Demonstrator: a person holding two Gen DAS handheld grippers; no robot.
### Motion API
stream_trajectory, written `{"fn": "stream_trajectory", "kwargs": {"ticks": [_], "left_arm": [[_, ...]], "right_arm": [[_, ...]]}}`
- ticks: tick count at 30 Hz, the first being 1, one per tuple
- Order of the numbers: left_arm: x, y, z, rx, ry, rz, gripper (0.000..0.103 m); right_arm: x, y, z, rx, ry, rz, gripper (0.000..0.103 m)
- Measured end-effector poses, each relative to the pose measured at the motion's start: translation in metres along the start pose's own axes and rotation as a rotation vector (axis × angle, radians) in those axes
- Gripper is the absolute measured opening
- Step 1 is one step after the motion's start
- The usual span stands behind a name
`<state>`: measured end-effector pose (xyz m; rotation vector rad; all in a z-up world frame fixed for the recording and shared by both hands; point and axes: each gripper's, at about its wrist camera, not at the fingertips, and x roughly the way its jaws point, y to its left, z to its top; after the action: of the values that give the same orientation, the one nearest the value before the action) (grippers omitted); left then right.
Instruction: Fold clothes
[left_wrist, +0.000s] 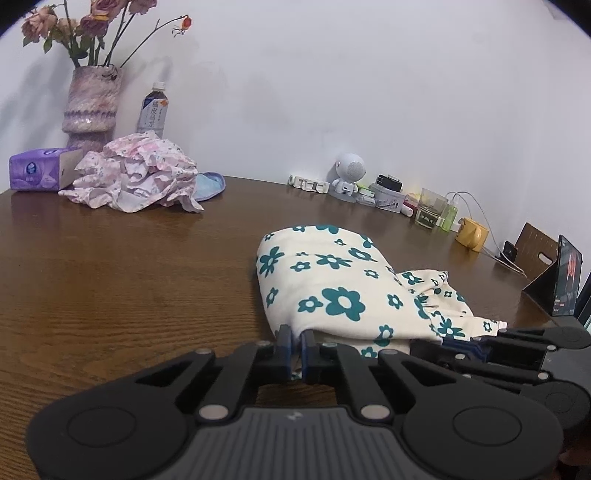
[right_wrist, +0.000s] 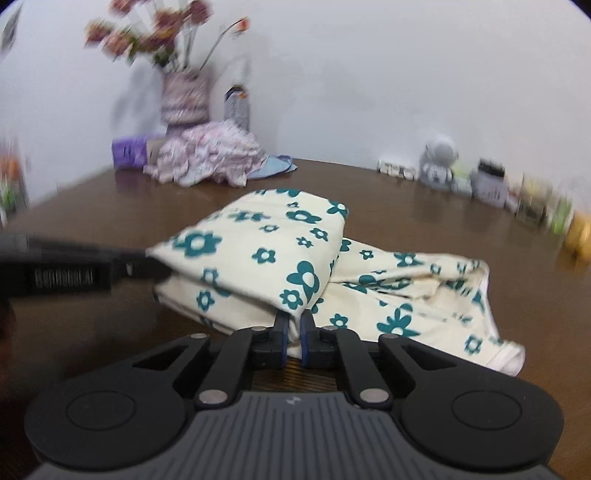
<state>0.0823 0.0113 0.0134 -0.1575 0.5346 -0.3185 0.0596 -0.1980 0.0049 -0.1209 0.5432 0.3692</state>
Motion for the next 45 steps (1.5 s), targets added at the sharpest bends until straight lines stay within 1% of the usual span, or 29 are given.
{"fn": "stream_trajectory", "kwargs": {"ticks": [4, 6, 7, 9, 10, 11, 12, 13, 14, 17, 20, 23, 25, 27, 28, 29, 30, 32, 34, 36, 37, 38, 39, 40, 41, 42, 43, 45], "left_arm": [[0.001, 0.002, 0.000, -0.011, 0.006, -0.003, 0.004], [0.001, 0.003, 0.000, -0.019, 0.013, -0.005, 0.007], [0.001, 0.003, 0.000, -0.020, 0.014, -0.006, 0.010], [-0.003, 0.004, 0.000, -0.018, 0.010, -0.018, 0.021], [-0.007, 0.006, 0.000, -0.018, 0.001, -0.029, 0.037], [-0.012, 0.008, 0.001, -0.017, -0.012, -0.037, 0.049], [-0.017, 0.011, 0.003, -0.019, -0.026, -0.046, 0.050], [-0.023, 0.014, 0.005, -0.024, -0.040, -0.054, 0.050], [-0.027, 0.017, 0.009, -0.033, -0.051, -0.064, 0.053], [-0.027, 0.025, 0.024, -0.083, -0.054, -0.095, 0.060], [-0.014, 0.028, 0.039, -0.136, -0.013, -0.122, 0.060], [0.003, 0.023, 0.046, -0.148, 0.050, -0.132, 0.060], [0.013, 0.020, 0.044, -0.146, 0.092, -0.121, 0.058], [0.022, 0.020, 0.042, -0.161, 0.126, -0.113, 0.048], [0.025, 0.022, 0.041, -0.174, 0.136, -0.118, 0.035], [0.027, 0.024, 0.039, -0.186, 0.141, -0.122, 0.029], [0.028, 0.026, 0.038, -0.198, 0.142, -0.128, 0.027], [0.028, 0.030, 0.036, -0.219, 0.137, -0.139, 0.018], [0.028, 0.032, 0.036, -0.230, 0.133, -0.143, 0.016], [0.028, 0.034, 0.036, -0.238, 0.135, -0.150, 0.017], [0.027, 0.034, 0.038, -0.238, 0.134, -0.151, 0.022], [0.026, 0.035, 0.040, -0.236, 0.127, -0.148, 0.029], [0.025, 0.035, 0.043, -0.233, 0.121, -0.146, 0.033], [0.025, 0.035, 0.046, -0.228, 0.114, -0.144, 0.042], [0.026, 0.035, 0.050, -0.221, 0.105, -0.142, 0.047], [0.028, 0.035, 0.054, -0.217, 0.103, -0.139, 0.050], [0.033, 0.035, 0.057, -0.214, 0.117, -0.134, 0.055], [0.043, 0.034, 0.061, -0.213, 0.157, -0.119, 0.056]], "right_arm": [[-0.002, -0.001, 0.001, -0.009, 0.005, 0.010, 0.005], [-0.004, -0.001, 0.001, -0.013, 0.007, 0.015, 0.006], [-0.004, -0.001, 0.001, -0.015, 0.009, 0.017, 0.006], [-0.005, -0.001, 0.001, -0.020, 0.011, 0.022, 0.009], [-0.006, -0.001, 0.001, -0.022, 0.012, 0.025, 0.012], [-0.007, -0.001, 0.002, -0.024, 0.013, 0.027, 0.019], [-0.007, -0.002, 0.002, -0.027, 0.015, 0.030, 0.030], [-0.008, -0.003, 0.002, -0.024, 0.015, 0.034, 0.034], [-0.009, -0.007, 0.006, -0.001, 0.009, 0.042, 0.036], [-0.014, -0.021, 0.015, 0.069, -0.009, 0.068, 0.036], [-0.017, -0.034, 0.025, 0.137, -0.024, 0.092, 0.036], [0.002, -0.040, 0.035, 0.186, 0.010, 0.091, 0.036], [0.013, -0.043, 0.034, 0.227, 0.047, 0.108, 0.036], [0.016, -0.041, 0.033, 0.231, 0.055, 0.116, 0.033], [0.018, -0.040, 0.032, 0.234, 0.059, 0.120, 0.031], [0.020, -0.040, 0.031, 0.236, 0.063, 0.124, 0.028], [0.021, -0.039, 0.030, 0.238, 0.067, 0.127, 0.025], [0.025, -0.037, 0.028, 0.243, 0.075, 0.135, 0.020], [0.026, -0.035, 0.028, 0.227, 0.077, 0.133, 0.018], [0.026, -0.035, 0.031, 0.221, 0.074, 0.132, 0.016], [0.027, -0.038, 0.033, 0.227, 0.073, 0.133, 0.016], [0.028, -0.040, 0.034, 0.233, 0.072, 0.135, 0.017], [0.028, -0.042, 0.036, 0.239, 0.070, 0.137, 0.024], [0.029, -0.044, 0.038, 0.245, 0.069, 0.139, 0.029], [0.030, -0.046, 0.040, 0.251, 0.068, 0.141, 0.041], [0.030, -0.049, 0.042, 0.257, 0.066, 0.143, 0.042], [0.031, -0.051, 0.043, 0.264, 0.065, 0.145, 0.042], [0.032, -0.055, 0.047, 0.276, 0.062, 0.148, 0.041]]}}
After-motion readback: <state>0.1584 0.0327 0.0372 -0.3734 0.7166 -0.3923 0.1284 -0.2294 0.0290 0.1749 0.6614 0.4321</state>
